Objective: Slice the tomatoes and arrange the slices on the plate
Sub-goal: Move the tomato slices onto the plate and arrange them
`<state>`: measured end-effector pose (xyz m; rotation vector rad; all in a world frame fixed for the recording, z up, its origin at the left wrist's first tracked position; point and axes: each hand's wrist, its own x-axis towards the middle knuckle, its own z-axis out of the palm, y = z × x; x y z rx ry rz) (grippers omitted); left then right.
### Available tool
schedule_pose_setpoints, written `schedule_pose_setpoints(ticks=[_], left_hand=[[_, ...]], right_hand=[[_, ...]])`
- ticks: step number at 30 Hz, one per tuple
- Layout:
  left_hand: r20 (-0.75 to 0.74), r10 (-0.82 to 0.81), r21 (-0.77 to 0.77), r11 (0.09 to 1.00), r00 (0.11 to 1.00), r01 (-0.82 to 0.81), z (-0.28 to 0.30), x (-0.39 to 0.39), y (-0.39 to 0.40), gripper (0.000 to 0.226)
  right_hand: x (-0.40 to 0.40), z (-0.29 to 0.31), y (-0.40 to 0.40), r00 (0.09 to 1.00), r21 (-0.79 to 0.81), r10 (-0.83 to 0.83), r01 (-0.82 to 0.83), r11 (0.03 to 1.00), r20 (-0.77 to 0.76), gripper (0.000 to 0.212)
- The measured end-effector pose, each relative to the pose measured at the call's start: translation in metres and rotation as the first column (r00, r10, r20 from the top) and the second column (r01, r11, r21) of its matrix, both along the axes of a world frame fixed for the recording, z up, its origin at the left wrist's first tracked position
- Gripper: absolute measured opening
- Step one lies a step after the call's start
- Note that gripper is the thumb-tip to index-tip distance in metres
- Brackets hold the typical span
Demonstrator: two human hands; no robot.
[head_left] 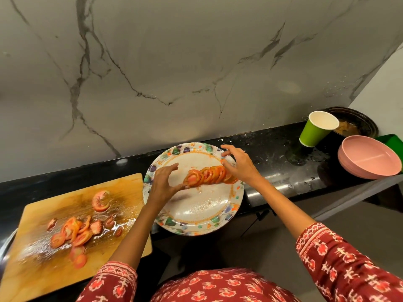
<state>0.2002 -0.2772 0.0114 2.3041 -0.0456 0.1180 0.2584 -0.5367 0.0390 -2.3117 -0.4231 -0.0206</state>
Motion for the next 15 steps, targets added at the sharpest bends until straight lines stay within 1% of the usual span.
schedule_pose_setpoints(ticks=[3, 6, 9, 13, 15], left_hand=[[-0.011, 0.052, -0.01, 0.999, 0.999, -0.052, 0.003, -0.017, 0.02, 0.071], [-0.031, 0.043, 0.027, 0.999, 0.999, -0.042, 0.003, -0.027, 0.036, 0.069], [-0.091, -0.002, 0.0, 1.0, 0.996, 0.002, 0.007, -0.026, 0.038, 0.065], [-0.127, -0.096, -0.008, 0.995, 0.987, 0.096, 0.013, -0.013, 0.02, 0.065], [-0.132, -0.147, 0.016, 0.988, 0.98, 0.151, 0.015, -0.006, 0.007, 0.065]], right_hand=[[-0.001, -0.002, 0.024, 1.0, -0.004, 0.004, -0.004, 1.0, 0.023, 0.049], [-0.004, -0.002, 0.043, 0.997, -0.059, 0.074, -0.075, 0.995, -0.023, 0.062], [-0.011, -0.002, 0.055, 0.981, -0.205, 0.172, -0.186, 0.961, -0.086, 0.078], [-0.019, -0.004, 0.071, 0.958, -0.436, 0.262, -0.288, 0.852, -0.119, 0.09], [-0.017, -0.004, 0.075, 0.956, -0.494, 0.264, -0.294, 0.818, -0.13, 0.092]])
